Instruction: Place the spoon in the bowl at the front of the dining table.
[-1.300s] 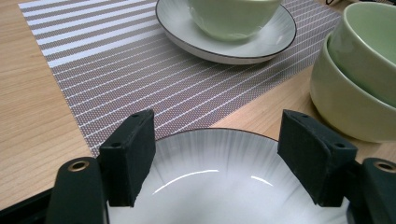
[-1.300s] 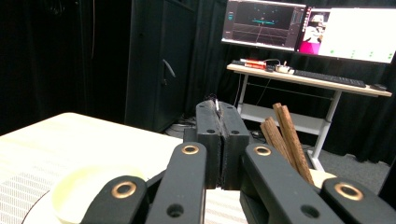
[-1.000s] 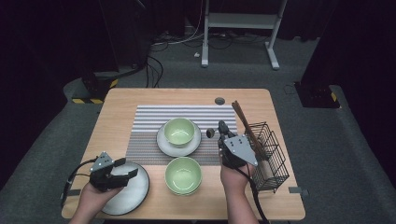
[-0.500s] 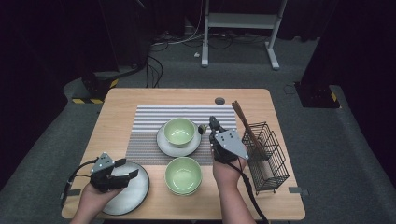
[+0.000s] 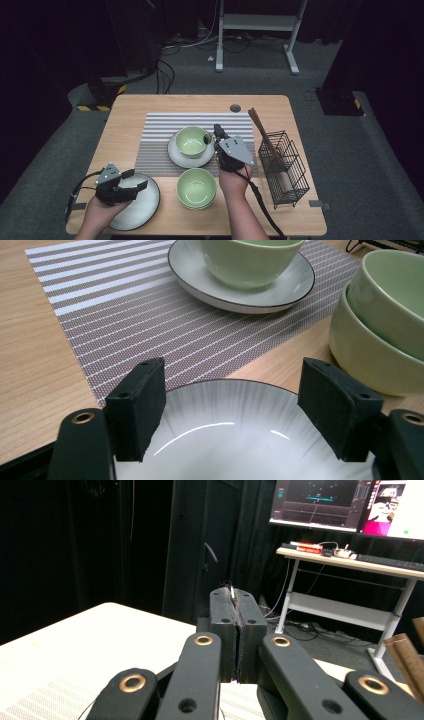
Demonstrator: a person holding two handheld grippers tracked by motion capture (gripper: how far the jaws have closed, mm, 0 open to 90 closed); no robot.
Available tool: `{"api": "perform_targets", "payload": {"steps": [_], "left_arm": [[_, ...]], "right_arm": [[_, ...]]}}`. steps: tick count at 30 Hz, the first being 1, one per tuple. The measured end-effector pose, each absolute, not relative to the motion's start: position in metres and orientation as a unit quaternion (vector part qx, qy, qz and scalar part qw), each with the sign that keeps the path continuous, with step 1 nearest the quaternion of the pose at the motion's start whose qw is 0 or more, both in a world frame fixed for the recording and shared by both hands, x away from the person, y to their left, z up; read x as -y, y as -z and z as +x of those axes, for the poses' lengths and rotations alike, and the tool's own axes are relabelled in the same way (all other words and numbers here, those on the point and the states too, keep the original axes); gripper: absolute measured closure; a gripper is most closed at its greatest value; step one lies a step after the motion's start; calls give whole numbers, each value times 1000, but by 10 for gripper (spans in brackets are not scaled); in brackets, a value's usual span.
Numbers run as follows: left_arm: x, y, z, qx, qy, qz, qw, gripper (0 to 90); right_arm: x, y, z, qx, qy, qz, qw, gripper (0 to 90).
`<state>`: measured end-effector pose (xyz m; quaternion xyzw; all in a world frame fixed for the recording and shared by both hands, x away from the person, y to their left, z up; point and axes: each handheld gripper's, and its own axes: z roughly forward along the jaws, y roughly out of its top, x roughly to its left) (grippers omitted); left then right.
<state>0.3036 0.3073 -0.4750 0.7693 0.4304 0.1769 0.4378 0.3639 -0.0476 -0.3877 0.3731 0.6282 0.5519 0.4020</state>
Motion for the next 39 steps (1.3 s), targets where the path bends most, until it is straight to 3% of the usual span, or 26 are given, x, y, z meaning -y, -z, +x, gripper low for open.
{"api": "perform_targets", "payload": {"steps": [39], "left_arm": [[-305, 477, 305, -430, -170, 776, 428, 283]], "right_arm": [[19, 427, 382, -675, -528, 380, 349, 884]]}}
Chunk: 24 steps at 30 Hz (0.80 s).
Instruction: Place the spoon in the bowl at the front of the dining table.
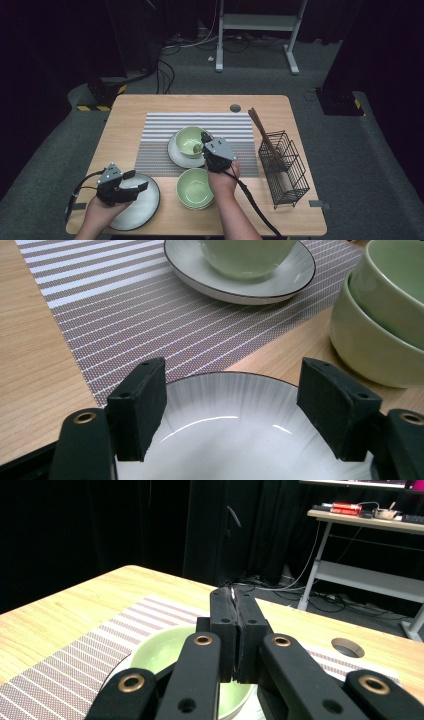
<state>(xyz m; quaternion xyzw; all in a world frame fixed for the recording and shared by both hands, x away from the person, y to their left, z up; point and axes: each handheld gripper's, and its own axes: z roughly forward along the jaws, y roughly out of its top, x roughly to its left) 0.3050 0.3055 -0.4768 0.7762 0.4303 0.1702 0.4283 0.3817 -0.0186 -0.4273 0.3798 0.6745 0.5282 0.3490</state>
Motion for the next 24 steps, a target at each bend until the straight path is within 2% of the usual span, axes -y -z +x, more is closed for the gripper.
{"api": "perform_targets", "payload": {"steps": [24], "left_arm": [[-307, 477, 305, -432, -173, 775, 426, 287]], "right_arm": [[43, 452, 386, -662, -518, 441, 316, 816]]}}
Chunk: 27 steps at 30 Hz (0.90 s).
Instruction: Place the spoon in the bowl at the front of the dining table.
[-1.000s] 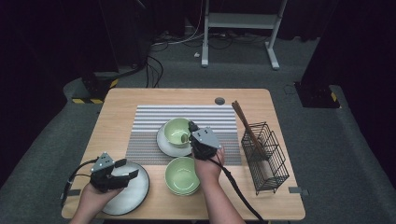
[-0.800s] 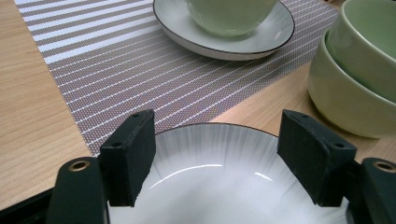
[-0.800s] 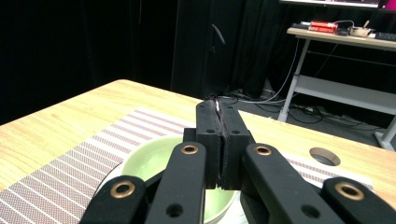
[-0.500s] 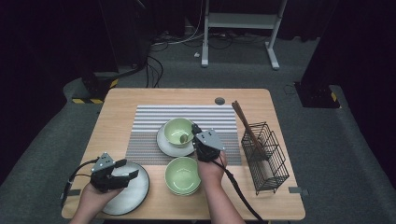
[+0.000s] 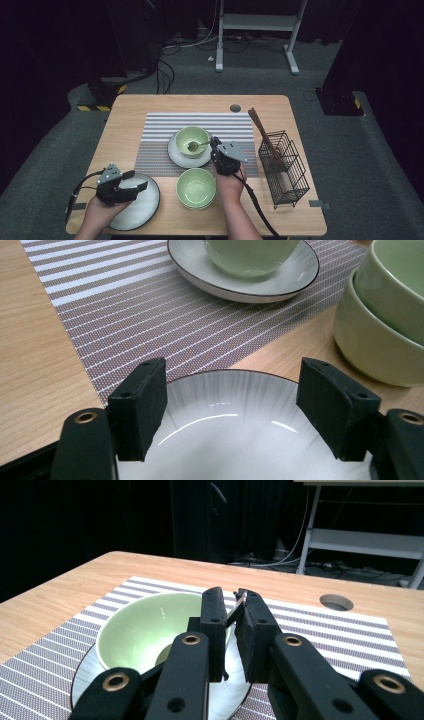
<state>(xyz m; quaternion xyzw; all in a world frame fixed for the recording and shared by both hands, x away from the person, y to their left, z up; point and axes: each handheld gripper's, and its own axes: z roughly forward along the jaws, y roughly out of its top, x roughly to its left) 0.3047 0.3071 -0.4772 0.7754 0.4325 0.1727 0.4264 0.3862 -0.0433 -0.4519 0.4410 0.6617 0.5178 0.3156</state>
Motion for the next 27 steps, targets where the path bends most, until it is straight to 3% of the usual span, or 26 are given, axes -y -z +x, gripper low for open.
{"api": "perform_targets", "payload": {"steps": [27], "left_arm": [[-304, 475, 303, -425, -168, 779, 430, 282]], "right_arm": [[48, 470, 394, -668, -499, 462, 301, 725]]}}
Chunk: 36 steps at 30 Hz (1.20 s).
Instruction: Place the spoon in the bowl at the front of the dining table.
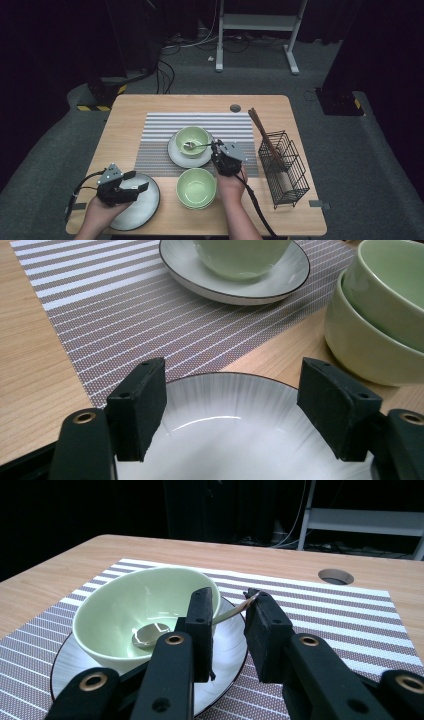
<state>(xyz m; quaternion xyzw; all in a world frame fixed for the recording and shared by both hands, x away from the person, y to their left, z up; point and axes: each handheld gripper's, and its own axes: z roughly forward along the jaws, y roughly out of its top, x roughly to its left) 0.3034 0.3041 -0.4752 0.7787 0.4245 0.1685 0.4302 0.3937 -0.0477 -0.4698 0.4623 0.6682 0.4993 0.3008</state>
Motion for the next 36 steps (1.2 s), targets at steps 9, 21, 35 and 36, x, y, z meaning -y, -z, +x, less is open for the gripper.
{"api": "perform_targets", "payload": {"steps": [9, 21, 35, 36], "left_arm": [[-306, 475, 303, -426, -165, 776, 434, 282], [-308, 474, 302, -427, -167, 774, 436, 282], [-306, 475, 302, -423, -169, 780, 429, 294], [-306, 475, 302, -425, -170, 779, 429, 293]], "right_arm": [[45, 471, 398, -672, -494, 465, 296, 692], [52, 465, 396, -678, -489, 461, 297, 659], [60, 454, 381, -675, -490, 461, 305, 681], [61, 454, 379, -675, -489, 459, 307, 692]]}}
